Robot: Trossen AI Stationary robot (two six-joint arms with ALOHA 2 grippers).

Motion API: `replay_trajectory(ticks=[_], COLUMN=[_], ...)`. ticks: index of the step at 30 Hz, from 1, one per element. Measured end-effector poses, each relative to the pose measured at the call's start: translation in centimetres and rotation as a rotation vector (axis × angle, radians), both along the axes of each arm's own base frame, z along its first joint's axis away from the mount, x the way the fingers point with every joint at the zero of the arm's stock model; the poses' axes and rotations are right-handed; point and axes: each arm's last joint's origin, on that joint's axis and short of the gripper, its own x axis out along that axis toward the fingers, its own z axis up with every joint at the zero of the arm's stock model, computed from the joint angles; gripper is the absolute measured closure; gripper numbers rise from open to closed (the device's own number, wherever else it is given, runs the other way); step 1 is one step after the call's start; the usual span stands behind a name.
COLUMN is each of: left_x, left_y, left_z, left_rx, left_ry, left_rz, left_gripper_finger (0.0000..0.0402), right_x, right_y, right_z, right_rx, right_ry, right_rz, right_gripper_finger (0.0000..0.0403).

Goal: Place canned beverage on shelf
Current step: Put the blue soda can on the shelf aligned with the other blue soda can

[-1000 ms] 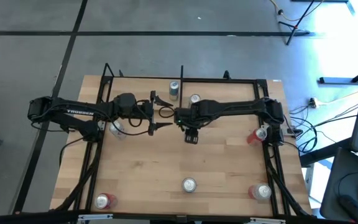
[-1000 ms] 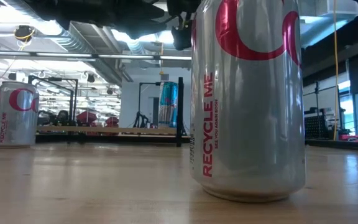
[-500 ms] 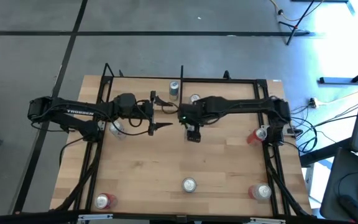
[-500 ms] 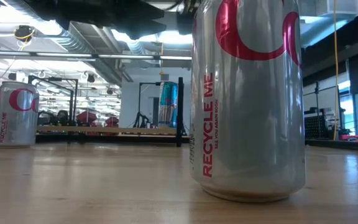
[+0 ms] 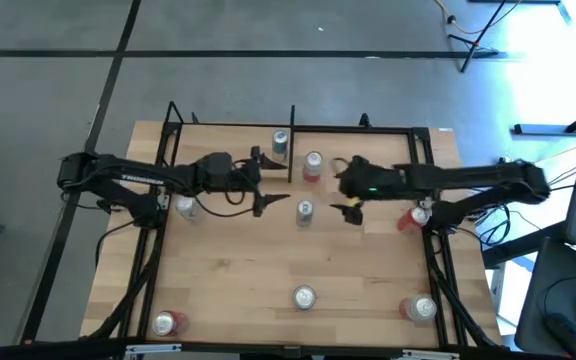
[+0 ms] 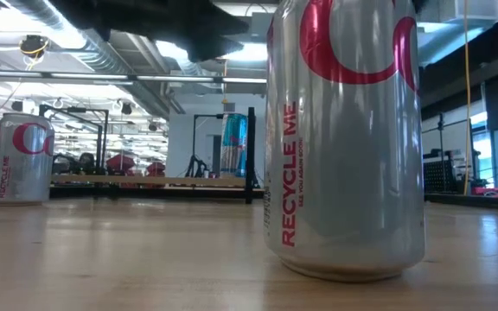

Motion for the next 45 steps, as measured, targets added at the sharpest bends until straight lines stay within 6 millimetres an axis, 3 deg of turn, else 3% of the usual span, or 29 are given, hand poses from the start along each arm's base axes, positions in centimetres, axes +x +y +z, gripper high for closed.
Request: replay_trajectory(ticks=[4, 8, 11, 16, 27, 45], left_x=[2.2, 3.5, 4.2, 5.0, 6.0, 7.3], left_y=[-0.8, -2.0, -2.8, -4.5, -6.4, -5.8], left_z=[-1.3, -3.2, -4.5, -6.2, -7.3, -10.7], left_rx=[-0.04, -0.098, -0.145, -0.174, -0.188, -0.149], left_ry=[0.053, 0.109, 0.125, 0.123, 0.008, 0.017], left_rz=[0.026, 0.101, 0.172, 0.229, 0.261, 0.315], left_gripper_finger=[0.0046, 0.0046, 0.0046, 0.0046, 0.0046, 0.0046], right_x=[-2.4, -4.0, -4.7, -4.8, -4.8, -4.8], right_y=[-1.1, -2.2, -2.7, -2.7, -2.5, -2.2], right_z=[-1.6, -0.9, -0.3, -0.4, -1.4, -1.7], right_rx=[-0.161, -0.286, -0.302, -0.296, -0.155, -0.018], right_ry=[-0.308, -0.529, -0.59, -0.571, -0.515, -0.518], right_rz=[0.034, 0.006, -0.026, -0.024, 0.017, 0.045], right_gripper_finger=[0.0018, 0.0017, 0.0017, 0.0017, 0.0017, 0.0017])
